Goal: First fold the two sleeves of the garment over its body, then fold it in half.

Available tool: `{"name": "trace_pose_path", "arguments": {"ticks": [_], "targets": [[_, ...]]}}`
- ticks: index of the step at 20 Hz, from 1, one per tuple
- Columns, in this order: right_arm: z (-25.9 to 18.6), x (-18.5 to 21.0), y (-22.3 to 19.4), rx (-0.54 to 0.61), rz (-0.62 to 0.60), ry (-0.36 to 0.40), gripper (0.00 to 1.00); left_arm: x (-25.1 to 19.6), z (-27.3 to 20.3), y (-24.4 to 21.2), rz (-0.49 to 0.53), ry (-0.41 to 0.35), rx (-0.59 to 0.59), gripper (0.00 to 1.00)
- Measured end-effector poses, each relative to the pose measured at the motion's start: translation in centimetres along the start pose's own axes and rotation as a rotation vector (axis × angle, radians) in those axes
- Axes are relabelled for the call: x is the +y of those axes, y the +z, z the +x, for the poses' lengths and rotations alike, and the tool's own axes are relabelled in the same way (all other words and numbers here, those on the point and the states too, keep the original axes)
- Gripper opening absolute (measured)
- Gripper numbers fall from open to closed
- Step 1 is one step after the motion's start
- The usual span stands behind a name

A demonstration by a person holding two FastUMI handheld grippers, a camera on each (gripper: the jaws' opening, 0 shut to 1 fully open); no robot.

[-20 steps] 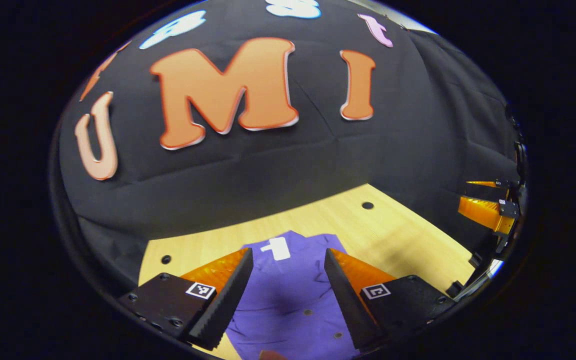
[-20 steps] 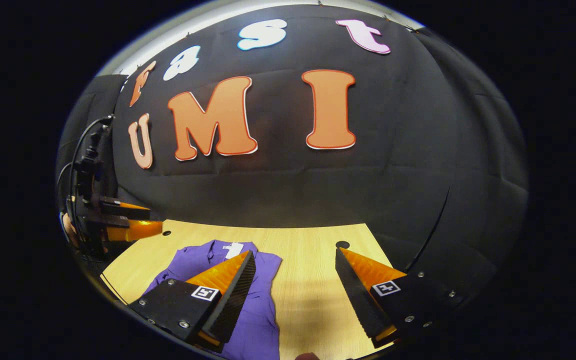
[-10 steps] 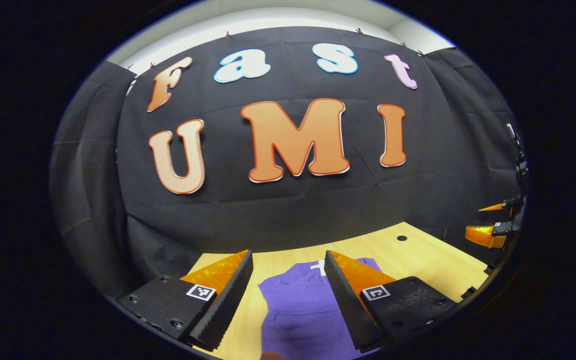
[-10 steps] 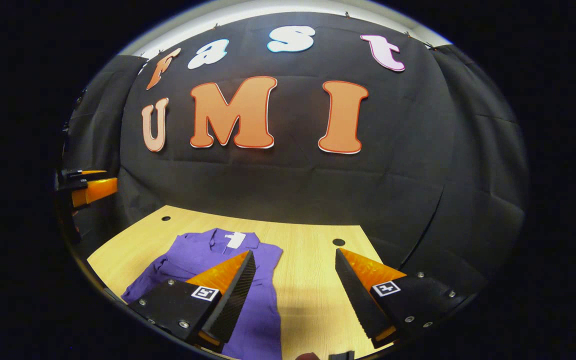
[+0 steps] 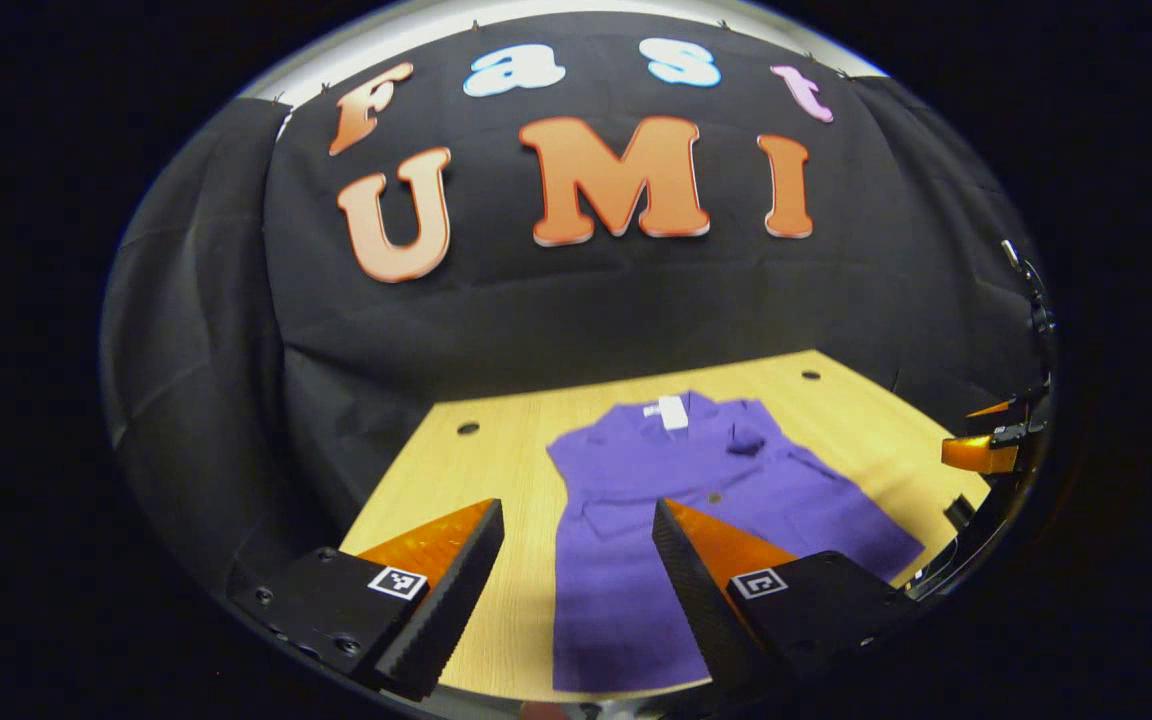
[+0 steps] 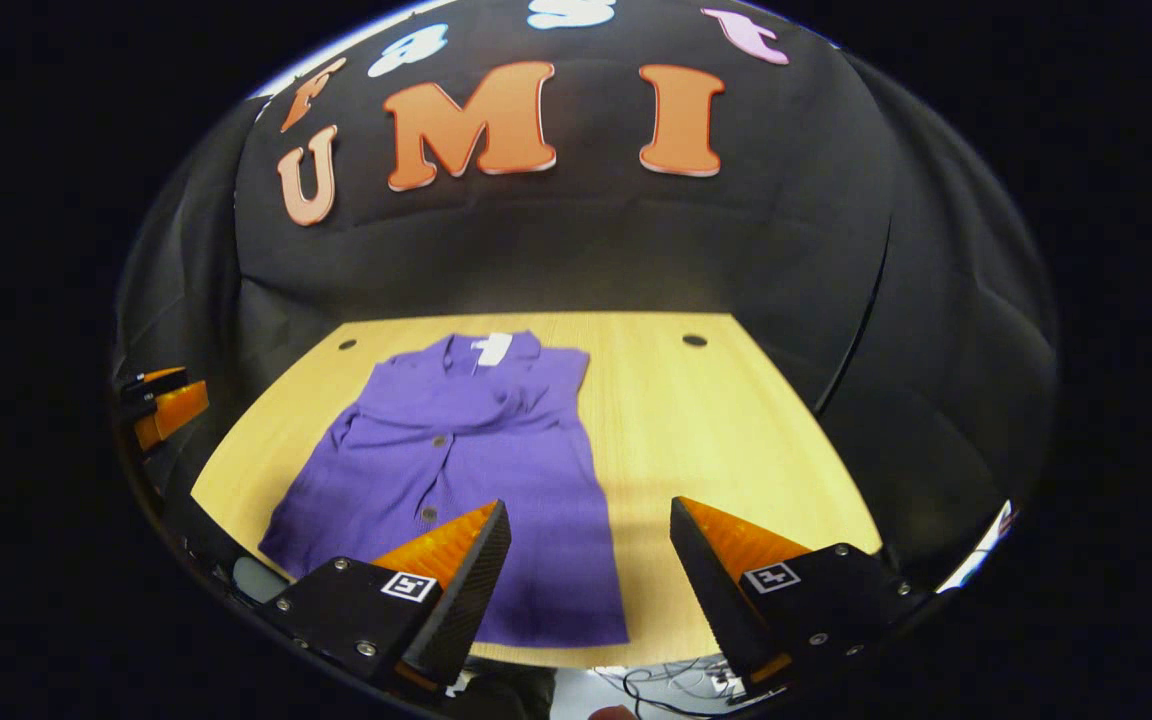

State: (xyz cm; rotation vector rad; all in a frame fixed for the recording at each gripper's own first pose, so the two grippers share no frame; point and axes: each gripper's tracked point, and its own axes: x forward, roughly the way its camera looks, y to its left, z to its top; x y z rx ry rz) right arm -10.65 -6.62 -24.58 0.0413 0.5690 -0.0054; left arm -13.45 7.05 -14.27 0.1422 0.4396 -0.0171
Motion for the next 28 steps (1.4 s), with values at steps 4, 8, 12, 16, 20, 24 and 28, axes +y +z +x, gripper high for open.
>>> {"name": "trace_pose_path", "arguments": {"ticks": [4, 8, 12, 16, 20, 24, 28], "targets": [[0.8, 0.1, -6.3, 0.150, 0.032, 0.001, 0.96, -0.2, 0.9, -7.5, -0.022, -0.019, 0.173, 0.95], [2.2, -0.3, -11.7, 0.304, 0.023, -0.006, 0.96, -1.2, 2.1, -13.3, -0.013, -0.066, 0.334, 0.95], [3.5, -0.2, -14.8, 0.408, 0.008, 0.007, 0.97, -1.7, 4.4, -18.1, -0.041, -0.085, 0.500, 0.96], [4.4, -0.1, -15.3, 0.474, -0.003, 0.013, 0.97, -2.2, 5.7, -21.4, -0.080, -0.095, 0.669, 0.95], [4.3, 0.4, -15.5, 0.553, -0.028, 0.034, 0.97, -2.2, 5.7, -23.3, -0.110, -0.090, 0.820, 0.96], [4.4, 1.1, -15.7, 0.612, -0.069, 0.055, 0.91, -2.5, 6.1, -23.3, -0.167, -0.067, 0.892, 0.99], [4.9, 2.7, -15.7, 0.664, -0.111, 0.090, 0.71, -4.0, 7.6, -22.4, -0.123, -0.126, 0.958, 0.75]]}}
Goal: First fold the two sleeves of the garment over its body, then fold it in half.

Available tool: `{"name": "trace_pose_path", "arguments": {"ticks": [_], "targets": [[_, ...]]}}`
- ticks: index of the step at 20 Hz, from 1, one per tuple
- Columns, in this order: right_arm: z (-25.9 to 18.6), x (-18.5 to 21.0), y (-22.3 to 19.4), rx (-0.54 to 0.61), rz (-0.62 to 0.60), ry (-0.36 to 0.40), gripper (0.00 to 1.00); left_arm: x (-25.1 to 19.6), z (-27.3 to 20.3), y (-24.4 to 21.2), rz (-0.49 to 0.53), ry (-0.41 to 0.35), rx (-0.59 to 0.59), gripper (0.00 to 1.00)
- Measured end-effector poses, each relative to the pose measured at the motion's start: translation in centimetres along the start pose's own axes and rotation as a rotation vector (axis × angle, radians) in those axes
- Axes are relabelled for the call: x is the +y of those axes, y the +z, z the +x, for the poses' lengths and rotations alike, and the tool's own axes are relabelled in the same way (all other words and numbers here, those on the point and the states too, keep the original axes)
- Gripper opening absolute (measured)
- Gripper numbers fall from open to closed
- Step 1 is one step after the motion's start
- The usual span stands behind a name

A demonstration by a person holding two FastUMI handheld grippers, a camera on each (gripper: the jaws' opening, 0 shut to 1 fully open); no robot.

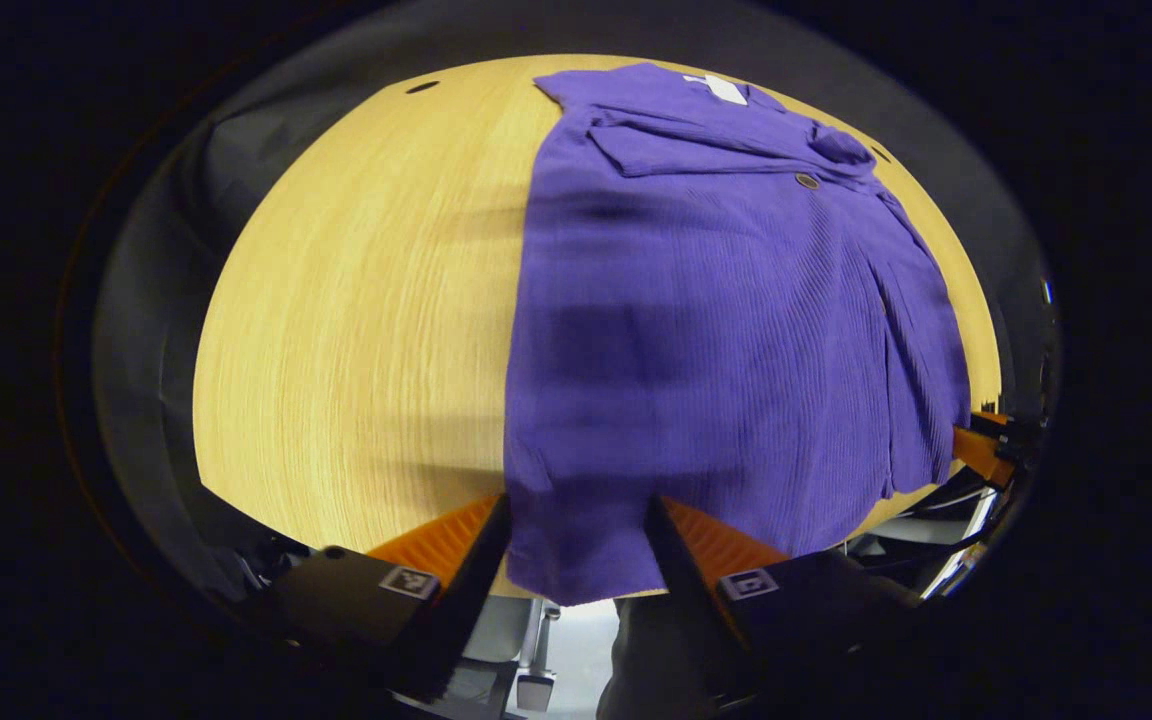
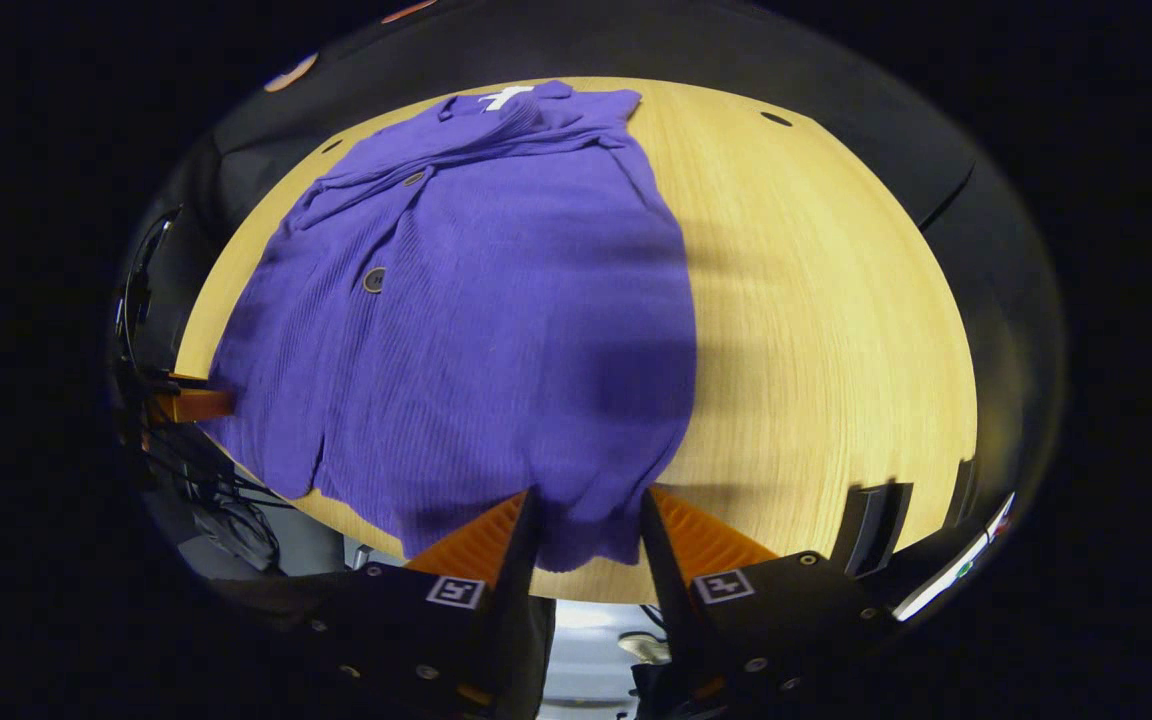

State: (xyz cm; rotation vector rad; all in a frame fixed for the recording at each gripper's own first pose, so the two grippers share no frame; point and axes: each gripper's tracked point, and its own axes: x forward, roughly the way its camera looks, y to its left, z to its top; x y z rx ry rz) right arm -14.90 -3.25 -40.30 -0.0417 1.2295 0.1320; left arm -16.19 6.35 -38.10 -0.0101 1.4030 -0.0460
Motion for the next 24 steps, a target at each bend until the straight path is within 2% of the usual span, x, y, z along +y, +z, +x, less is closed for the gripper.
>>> {"name": "trace_pose_path", "arguments": {"ticks": [2, 3, 4, 5, 6, 7, 12, 17, 24], "targets": [[0.1, 0.7, 0.7, 0.008, -0.013, 0.030, 0.40, -1.2, 0.3, 1.4, 0.014, -0.024, 0.032, 0.35], [0.2, 1.1, 1.2, 0.005, 0.004, 0.048, 0.33, -1.6, 0.4, 2.1, 0.027, -0.031, 0.042, 0.15], [0.3, 1.2, 1.6, 0.007, 0.033, 0.067, 0.19, -1.9, 0.5, 3.1, 0.031, -0.043, 0.051, 0.10], [0.3, 1.4, 2.0, 0.008, 0.074, 0.087, 0.14, -1.4, 1.2, 2.4, 0.024, -0.054, 0.057, 0.07], [0.4, 1.7, 2.0, 0.024, 0.121, 0.118, 0.06, -1.6, 0.5, 2.7, 0.013, -0.063, 0.059, 0.06], [0.2, 2.2, 2.3, 0.033, 0.159, 0.155, 0.04, -1.6, 0.3, 3.2, 0.002, -0.071, 0.063, 0.06], [-2.5, 2.0, 5.8, 0.008, 0.225, 0.230, 0.03, -2.9, -3.6, 6.6, 0.008, -0.168, 0.011, 0.05], [-6.7, 1.8, 12.6, -0.084, 0.269, 0.314, 0.03, -4.1, -7.9, 12.7, 0.023, -0.226, -0.067, 0.05], [-9.9, 1.5, 23.3, -0.181, 0.251, 0.393, 0.03, -4.8, -11.5, 23.3, 0.082, -0.210, -0.162, 0.05]]}}
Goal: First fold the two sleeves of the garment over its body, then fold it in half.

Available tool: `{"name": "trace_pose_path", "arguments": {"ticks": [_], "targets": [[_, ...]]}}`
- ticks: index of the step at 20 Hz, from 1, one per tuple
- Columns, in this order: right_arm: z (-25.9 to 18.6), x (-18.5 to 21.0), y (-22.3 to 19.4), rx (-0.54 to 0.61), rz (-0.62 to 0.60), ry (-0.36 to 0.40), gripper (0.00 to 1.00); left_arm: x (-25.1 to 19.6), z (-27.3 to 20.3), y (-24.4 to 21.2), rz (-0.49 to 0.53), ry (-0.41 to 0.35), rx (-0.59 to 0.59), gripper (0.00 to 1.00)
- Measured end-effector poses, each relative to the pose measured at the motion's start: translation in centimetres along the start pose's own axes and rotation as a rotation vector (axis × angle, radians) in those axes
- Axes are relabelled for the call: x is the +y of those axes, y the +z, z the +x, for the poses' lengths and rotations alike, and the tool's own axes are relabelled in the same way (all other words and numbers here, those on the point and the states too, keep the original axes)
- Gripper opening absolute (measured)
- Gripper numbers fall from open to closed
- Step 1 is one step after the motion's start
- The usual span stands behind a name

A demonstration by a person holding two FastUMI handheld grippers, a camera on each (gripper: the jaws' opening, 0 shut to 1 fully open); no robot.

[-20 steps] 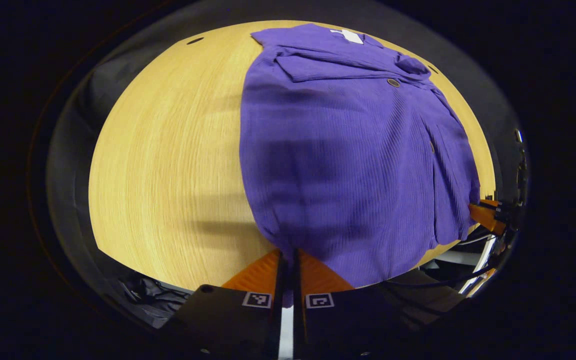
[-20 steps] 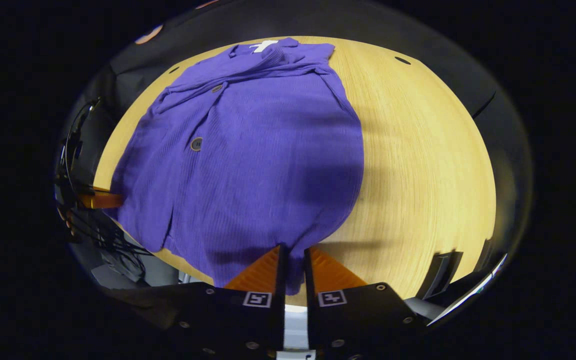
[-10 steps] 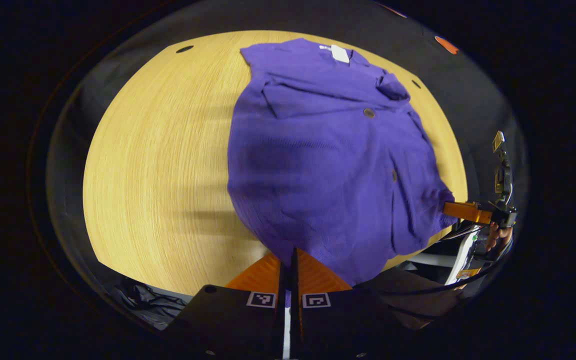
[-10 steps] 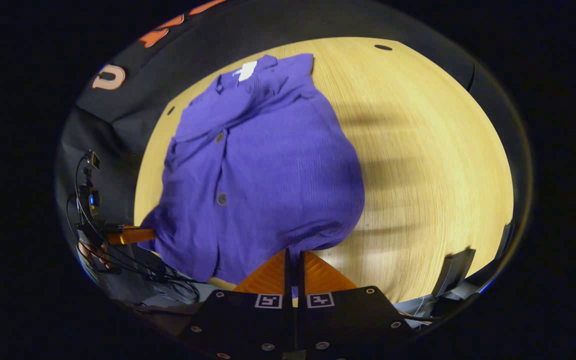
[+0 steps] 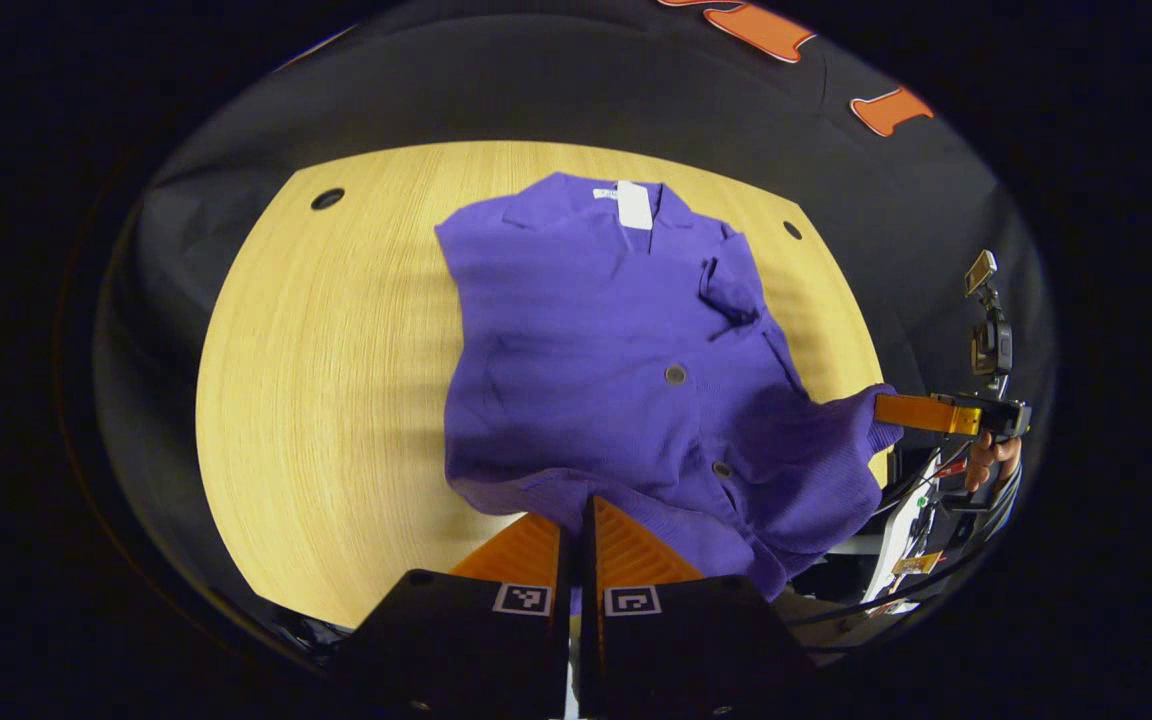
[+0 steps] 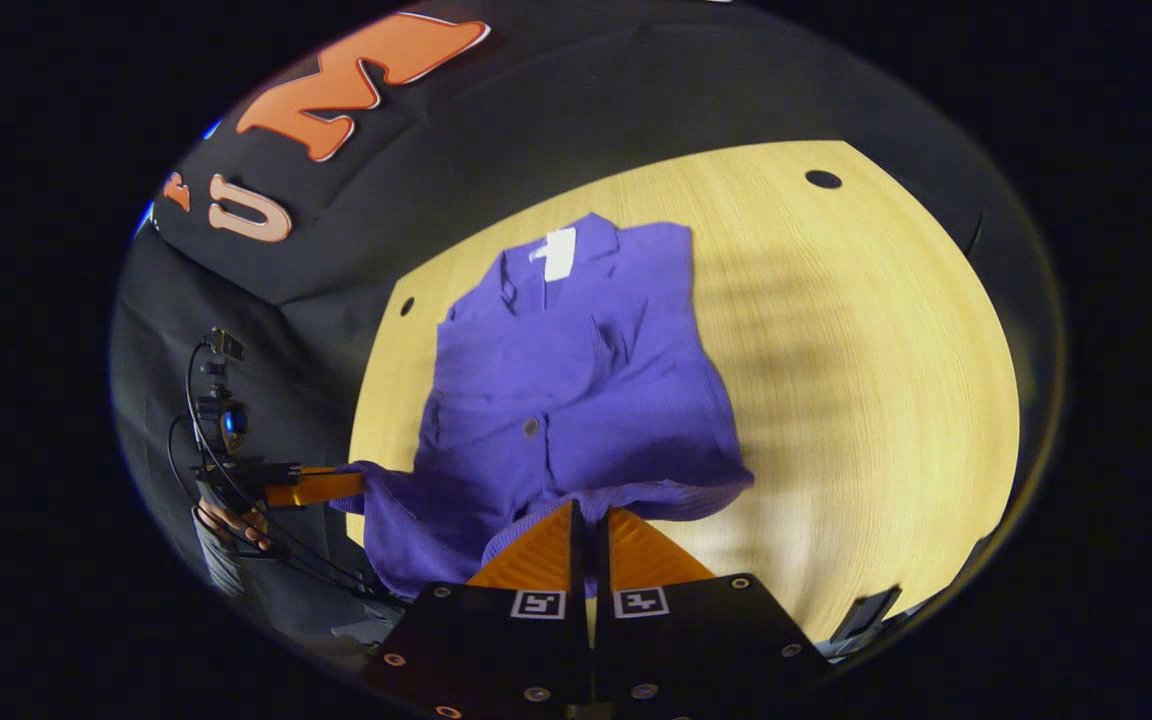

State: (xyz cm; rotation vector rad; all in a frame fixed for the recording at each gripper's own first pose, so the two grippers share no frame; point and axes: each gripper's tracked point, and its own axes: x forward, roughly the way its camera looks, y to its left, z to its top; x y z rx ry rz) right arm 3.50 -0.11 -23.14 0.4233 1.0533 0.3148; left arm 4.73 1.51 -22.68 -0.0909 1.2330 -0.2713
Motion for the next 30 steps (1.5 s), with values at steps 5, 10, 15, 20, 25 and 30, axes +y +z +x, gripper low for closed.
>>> {"name": "trace_pose_path", "arguments": {"ticks": [5, 10, 15, 20, 25, 30], "targets": [[1.3, -0.5, 7.2, -0.028, -0.040, 0.006, 0.02, 0.7, 0.1, 8.1, 0.037, 0.029, -0.018, 0.05], [4.7, -1.8, 13.0, 0.000, -0.050, 0.005, 0.02, 2.3, 2.2, 15.4, 0.084, 0.089, 0.007, 0.05], [8.9, -3.7, 18.1, 0.037, -0.047, -0.016, 0.03, 4.5, 6.0, 21.3, 0.075, 0.134, 0.053, 0.05], [13.1, -5.1, 22.4, 0.032, 0.124, -0.013, 0.05, 6.7, 9.9, 25.3, -0.040, 0.194, 0.022, 0.07], [13.5, -5.9, 25.8, -0.061, 0.229, 0.037, 0.31, 10.2, 10.2, 27.6, -0.230, 0.274, -0.162, 0.15], [11.6, -6.6, 27.9, -0.185, 0.218, 0.056, 0.70, 11.9, 6.4, 30.1, -0.252, 0.332, -0.342, 0.23]]}}
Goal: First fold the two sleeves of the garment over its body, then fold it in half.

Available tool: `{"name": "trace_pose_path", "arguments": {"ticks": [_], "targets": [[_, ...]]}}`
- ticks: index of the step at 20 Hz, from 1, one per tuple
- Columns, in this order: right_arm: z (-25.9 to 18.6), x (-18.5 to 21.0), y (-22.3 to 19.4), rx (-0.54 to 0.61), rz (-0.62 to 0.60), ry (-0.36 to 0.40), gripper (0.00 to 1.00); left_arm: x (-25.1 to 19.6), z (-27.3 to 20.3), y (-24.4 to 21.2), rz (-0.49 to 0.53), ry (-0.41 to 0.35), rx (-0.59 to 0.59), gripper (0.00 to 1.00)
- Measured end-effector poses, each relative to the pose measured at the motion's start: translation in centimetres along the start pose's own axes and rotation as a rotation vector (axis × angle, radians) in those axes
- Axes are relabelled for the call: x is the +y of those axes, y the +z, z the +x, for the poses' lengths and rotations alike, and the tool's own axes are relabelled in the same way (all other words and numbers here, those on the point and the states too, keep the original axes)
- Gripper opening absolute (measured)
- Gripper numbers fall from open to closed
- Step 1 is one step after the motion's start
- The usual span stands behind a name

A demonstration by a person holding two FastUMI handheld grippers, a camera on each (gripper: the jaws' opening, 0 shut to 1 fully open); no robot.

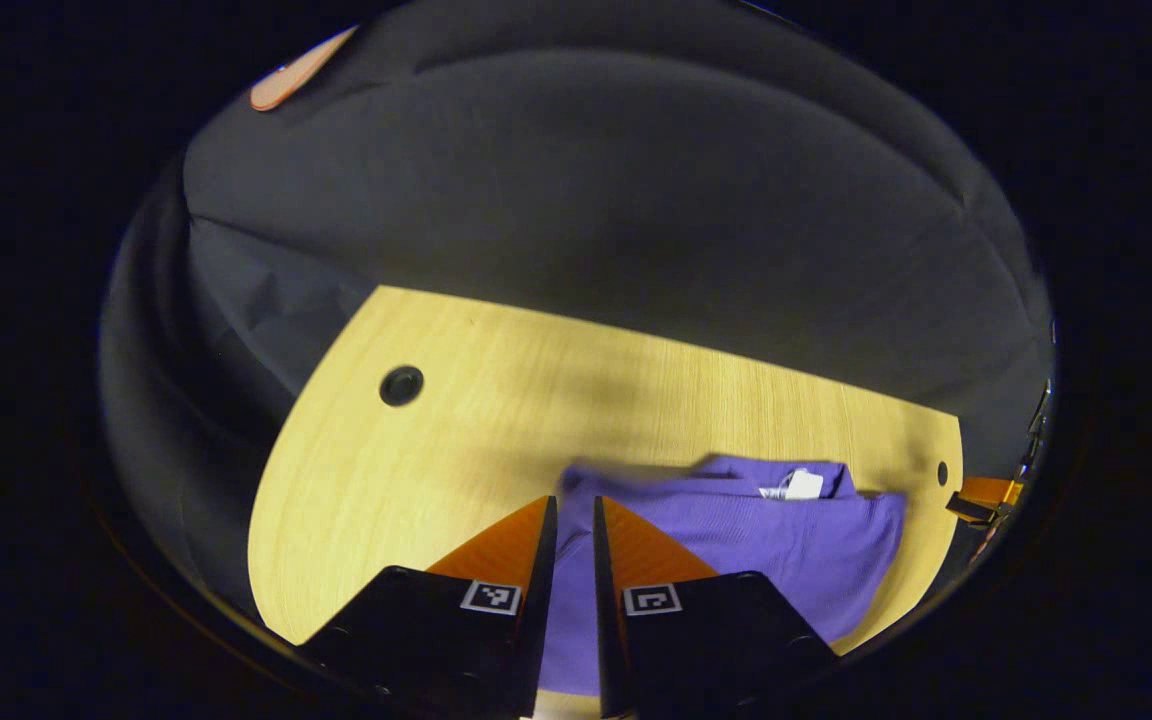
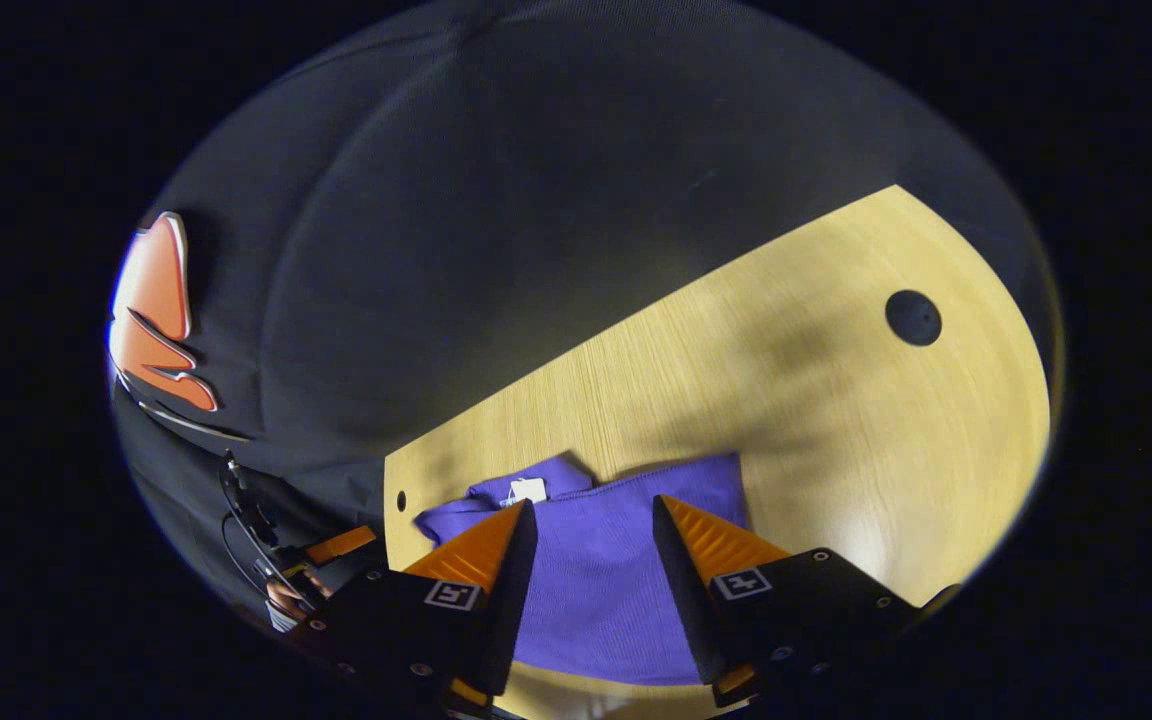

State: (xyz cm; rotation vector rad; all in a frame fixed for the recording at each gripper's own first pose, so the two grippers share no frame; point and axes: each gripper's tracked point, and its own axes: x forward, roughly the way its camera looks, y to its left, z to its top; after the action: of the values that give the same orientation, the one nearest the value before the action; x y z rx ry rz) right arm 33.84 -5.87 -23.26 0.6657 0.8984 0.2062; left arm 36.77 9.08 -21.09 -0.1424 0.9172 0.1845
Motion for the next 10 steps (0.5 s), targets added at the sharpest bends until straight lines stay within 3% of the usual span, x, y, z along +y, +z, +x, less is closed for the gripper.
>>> {"name": "trace_pose_path", "arguments": {"ticks": [2, 3, 4, 5, 7, 10], "targets": [[-1.2, 0.1, 0.5, -0.045, -0.049, -0.012, 0.78, -1.1, -2.1, 0.5, -0.019, -0.040, -0.041, 0.30], [-2.0, 0.3, 0.6, -0.072, -0.079, -0.024, 0.81, -1.8, -3.2, 1.0, -0.030, -0.064, -0.065, 0.39], [-3.1, 0.6, 0.6, -0.097, -0.107, -0.032, 1.00, -2.5, -4.2, 1.2, -0.037, -0.090, -0.092, 0.43], [-4.3, 0.9, 0.5, -0.122, -0.131, -0.037, 0.93, -3.0, -5.5, 1.5, -0.033, -0.102, -0.130, 0.59], [-6.0, 1.8, 0.4, -0.170, -0.179, -0.053, 0.97, -3.0, -7.8, 1.9, -0.009, -0.113, -0.182, 0.92], [-8.8, 3.0, 0.0, -0.248, -0.245, -0.087, 0.97, -3.9, -11.4, 2.0, 0.025, -0.137, -0.257, 0.92]]}}
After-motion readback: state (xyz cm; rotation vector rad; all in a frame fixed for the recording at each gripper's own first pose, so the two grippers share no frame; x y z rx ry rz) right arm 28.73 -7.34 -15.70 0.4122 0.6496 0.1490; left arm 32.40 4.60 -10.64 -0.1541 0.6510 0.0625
